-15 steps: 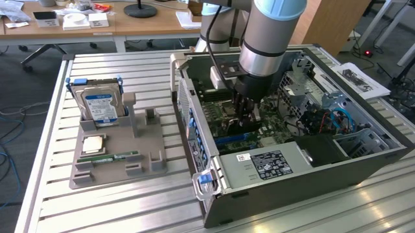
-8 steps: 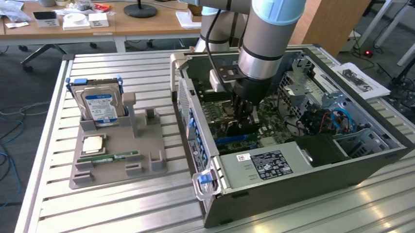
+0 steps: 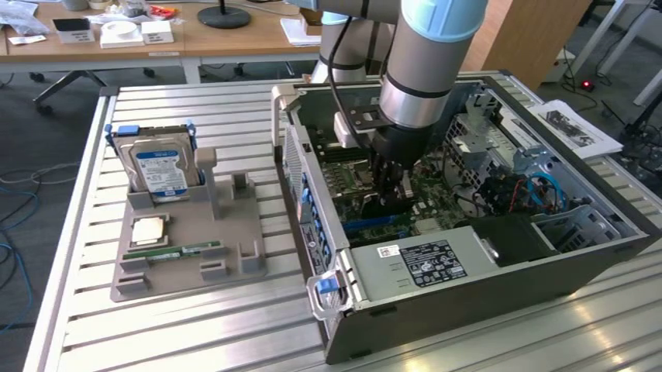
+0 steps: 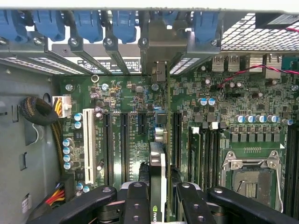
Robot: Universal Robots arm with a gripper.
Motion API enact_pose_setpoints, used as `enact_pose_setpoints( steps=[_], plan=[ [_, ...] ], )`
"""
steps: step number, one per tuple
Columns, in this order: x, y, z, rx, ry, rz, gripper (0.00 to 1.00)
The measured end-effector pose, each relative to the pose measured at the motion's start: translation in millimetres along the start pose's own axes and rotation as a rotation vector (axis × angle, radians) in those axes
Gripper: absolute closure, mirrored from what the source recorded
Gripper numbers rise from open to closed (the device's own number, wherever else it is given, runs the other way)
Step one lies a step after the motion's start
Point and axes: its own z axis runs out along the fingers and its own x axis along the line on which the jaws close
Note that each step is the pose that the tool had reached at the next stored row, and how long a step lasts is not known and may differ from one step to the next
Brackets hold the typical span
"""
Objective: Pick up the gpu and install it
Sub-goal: 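Insert the gpu into the slot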
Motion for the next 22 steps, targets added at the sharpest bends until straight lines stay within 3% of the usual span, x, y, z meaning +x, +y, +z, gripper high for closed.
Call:
enact_pose_setpoints(
  steps=[22],
  plan=[
    [0.1, 0.1, 6.2, 0.0001, 0.0000, 0.000, 0.73]
  ],
)
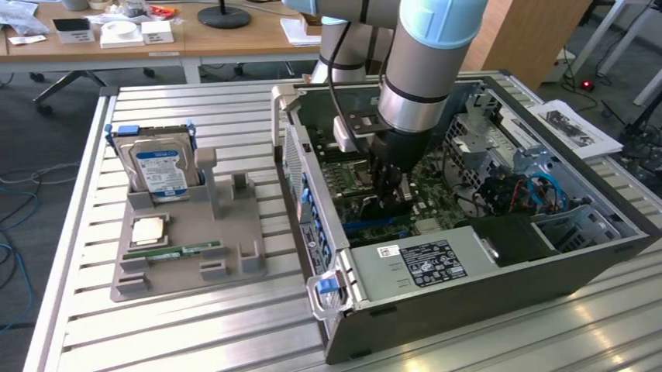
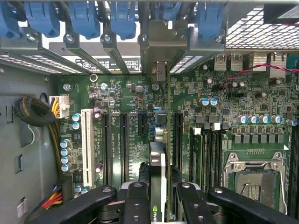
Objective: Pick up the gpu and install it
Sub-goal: 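Insert the gpu into the slot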
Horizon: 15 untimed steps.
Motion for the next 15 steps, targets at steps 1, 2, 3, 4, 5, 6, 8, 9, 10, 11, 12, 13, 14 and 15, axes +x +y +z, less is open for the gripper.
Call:
enact_pose_setpoints(
  steps=[1, 2, 3, 4, 5, 6, 8, 9, 10, 11, 12, 13, 14, 15],
  plan=[
    [0.0, 0.1, 0.0, 0.0000, 0.0001, 0.000, 0.73],
    [0.1, 0.3, 0.0, 0.0001, 0.0000, 0.000, 0.73],
    [0.2, 0.5, 0.1, 0.0001, -0.0003, 0.000, 0.73],
    [0.3, 0.7, 0.2, 0.0002, -0.0003, 0.000, 0.73],
    [0.5, 1.1, 0.1, 0.0001, -0.0001, 0.000, 0.73],
    [0.5, 1.6, 0.1, 0.0001, -0.0001, 0.000, 0.73],
    [0.5, 2.3, 0.2, 0.0001, -0.0001, 0.000, 0.73],
    [0.6, 2.4, 0.3, 0.0001, -0.0002, 0.000, 0.73],
    [0.6, 2.5, 0.5, 0.0001, -0.0001, 0.000, 0.73],
    [0.6, 2.7, 1.0, 0.0002, -0.0002, 0.000, 0.73],
    [0.6, 2.8, 1.6, 0.0001, -0.0003, 0.000, 0.73],
    [0.6, 2.9, 2.2, 0.0001, -0.0001, 0.000, 0.73],
    [0.7, 3.0, 2.7, 0.0001, -0.0001, 0.000, 0.73],
    [0.7, 3.1, 3.2, 0.0001, 0.0000, 0.000, 0.73]
  ],
)
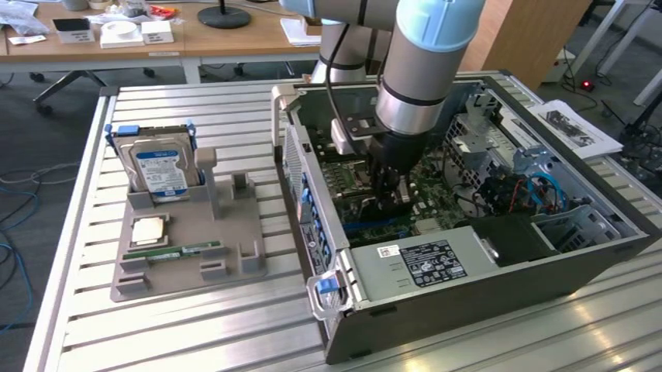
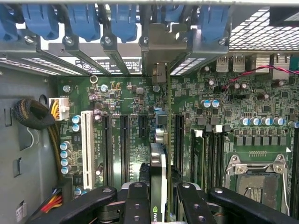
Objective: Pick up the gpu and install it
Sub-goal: 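Insert the gpu into the slot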
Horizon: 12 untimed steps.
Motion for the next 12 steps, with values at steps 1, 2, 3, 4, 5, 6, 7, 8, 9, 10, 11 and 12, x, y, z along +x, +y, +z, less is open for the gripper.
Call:
enact_pose_setpoints(
  steps=[1, 2, 3, 4, 5, 6, 7, 8, 9, 10, 11, 12],
  plan=[
    [0.0, 0.0, 0.4, 0.0000, 0.0000, 0.000, 0.73],
    [0.0, 0.1, 0.7, -0.0001, 0.0000, 0.000, 0.73],
    [0.0, 0.1, 0.9, 0.0000, 0.0000, 0.000, 0.73],
    [0.0, 0.1, 1.1, 0.0000, 0.0000, 0.000, 0.73],
    [0.0, 0.1, 1.1, 0.0000, 0.0000, 0.000, 0.73],
    [0.0, 0.1, 1.1, -0.0001, 0.0000, 0.000, 0.73],
    [0.0, 0.1, 1.2, 0.0000, -0.0001, 0.000, 0.73],
    [0.0, 0.1, 1.2, 0.0001, -0.0001, 0.000, 0.73],
    [0.0, 0.1, 1.2, 0.0000, -0.0001, 0.000, 0.73],
    [0.0, 0.1, 1.2, 0.0000, -0.0001, 0.000, 0.73],
    [0.0, 0.1, 1.3, 0.0000, -0.0001, 0.000, 0.73],
    [0.0, 0.1, 1.4, 0.0000, -0.0001, 0.000, 0.73]
  ],
)
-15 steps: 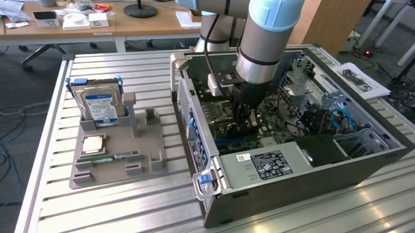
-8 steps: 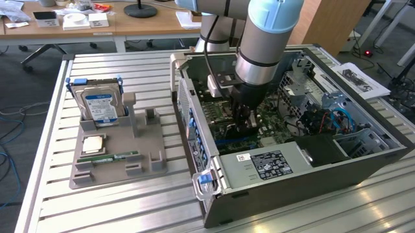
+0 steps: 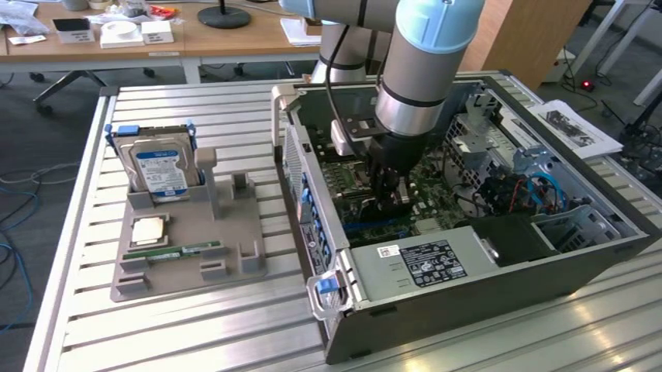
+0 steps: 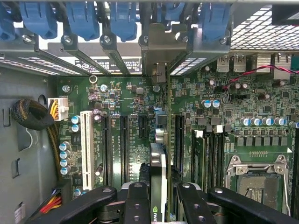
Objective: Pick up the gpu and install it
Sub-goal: 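Insert the gpu into the slot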
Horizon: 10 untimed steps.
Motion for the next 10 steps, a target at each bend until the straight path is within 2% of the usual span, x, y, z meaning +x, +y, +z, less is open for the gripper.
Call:
enact_pose_setpoints(
  steps=[10],
  plan=[
    [0.0, 0.0, 1.1, 0.0000, 0.0001, 0.000, 0.73]
  ],
)
